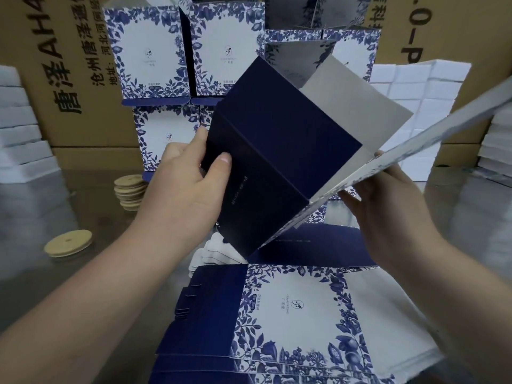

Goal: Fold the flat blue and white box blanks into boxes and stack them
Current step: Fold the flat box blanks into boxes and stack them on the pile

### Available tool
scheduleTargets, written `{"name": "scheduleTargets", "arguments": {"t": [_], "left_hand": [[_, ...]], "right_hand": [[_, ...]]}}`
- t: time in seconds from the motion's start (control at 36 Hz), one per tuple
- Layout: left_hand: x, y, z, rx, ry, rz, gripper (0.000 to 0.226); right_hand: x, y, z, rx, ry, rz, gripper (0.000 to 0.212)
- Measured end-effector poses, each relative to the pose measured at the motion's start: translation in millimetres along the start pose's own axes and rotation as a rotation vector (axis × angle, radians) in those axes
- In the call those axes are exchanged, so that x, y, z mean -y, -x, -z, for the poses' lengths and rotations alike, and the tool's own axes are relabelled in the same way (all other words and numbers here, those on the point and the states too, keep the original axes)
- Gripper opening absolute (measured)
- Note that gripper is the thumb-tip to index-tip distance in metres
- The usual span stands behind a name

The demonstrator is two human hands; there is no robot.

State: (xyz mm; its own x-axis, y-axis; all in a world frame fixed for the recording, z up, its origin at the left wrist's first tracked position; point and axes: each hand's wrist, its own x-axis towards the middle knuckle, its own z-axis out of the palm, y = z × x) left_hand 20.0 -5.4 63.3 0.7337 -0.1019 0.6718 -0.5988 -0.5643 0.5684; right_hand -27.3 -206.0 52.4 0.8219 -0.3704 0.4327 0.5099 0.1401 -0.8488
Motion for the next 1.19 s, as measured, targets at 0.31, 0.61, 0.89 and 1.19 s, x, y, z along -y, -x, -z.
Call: {"name": "scheduleTargets", "arguments": {"t": [0.31,0.61,0.89,1.19], "left_hand": [[-4.6,10.1,-2.0,-0.004,0.083,-0.036,0.077],[-18.8,18.6,-3.9,0.272,0.020,-0.077,0.102],[-22.1,21.3,-4.4,0.267,-0.098,-0.105,0.117],[-23.9,18.7,1.3,0.124,-0.073,-0.018,0.118]], "right_hand": [[7.1,0.2,-2.8,-0.016,0.027,-0.047,0.029],[9.2,-0.5,-0.6,-0.028,0.068,-0.057,0.033],[10.4,1.8,-3.3,0.017,0.038,-0.040,0.030],[-10.9,2.8,-2.1,-0.098,0.234,0.075,0.035]]}}
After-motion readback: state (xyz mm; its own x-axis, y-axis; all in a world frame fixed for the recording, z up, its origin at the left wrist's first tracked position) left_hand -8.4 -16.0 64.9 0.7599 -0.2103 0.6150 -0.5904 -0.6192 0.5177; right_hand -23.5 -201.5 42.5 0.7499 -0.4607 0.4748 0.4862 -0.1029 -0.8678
